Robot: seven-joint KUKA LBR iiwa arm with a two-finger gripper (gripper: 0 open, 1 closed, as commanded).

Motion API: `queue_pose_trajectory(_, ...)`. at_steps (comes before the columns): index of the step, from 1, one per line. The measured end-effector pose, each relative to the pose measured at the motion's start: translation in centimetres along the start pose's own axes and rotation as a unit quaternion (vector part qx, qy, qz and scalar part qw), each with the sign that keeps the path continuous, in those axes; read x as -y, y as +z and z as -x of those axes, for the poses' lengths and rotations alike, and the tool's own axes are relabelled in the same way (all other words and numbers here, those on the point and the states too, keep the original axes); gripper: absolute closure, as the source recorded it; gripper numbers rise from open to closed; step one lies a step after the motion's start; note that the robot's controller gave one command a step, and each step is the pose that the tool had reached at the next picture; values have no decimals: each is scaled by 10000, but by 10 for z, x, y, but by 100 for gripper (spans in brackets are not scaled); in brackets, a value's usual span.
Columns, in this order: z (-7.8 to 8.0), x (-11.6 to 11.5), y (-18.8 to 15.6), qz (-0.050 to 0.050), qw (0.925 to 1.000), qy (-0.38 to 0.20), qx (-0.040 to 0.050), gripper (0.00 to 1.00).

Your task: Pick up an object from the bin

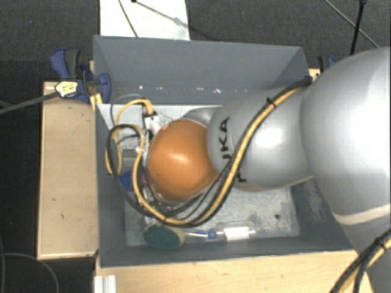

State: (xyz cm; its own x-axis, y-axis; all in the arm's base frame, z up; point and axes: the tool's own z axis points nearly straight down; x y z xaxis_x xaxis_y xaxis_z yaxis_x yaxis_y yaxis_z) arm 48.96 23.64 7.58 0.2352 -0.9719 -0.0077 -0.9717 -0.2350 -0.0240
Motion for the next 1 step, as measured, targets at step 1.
queue_pose_trajectory(1, -49, -13, -52, 92, 9995, 310, -41, 100)
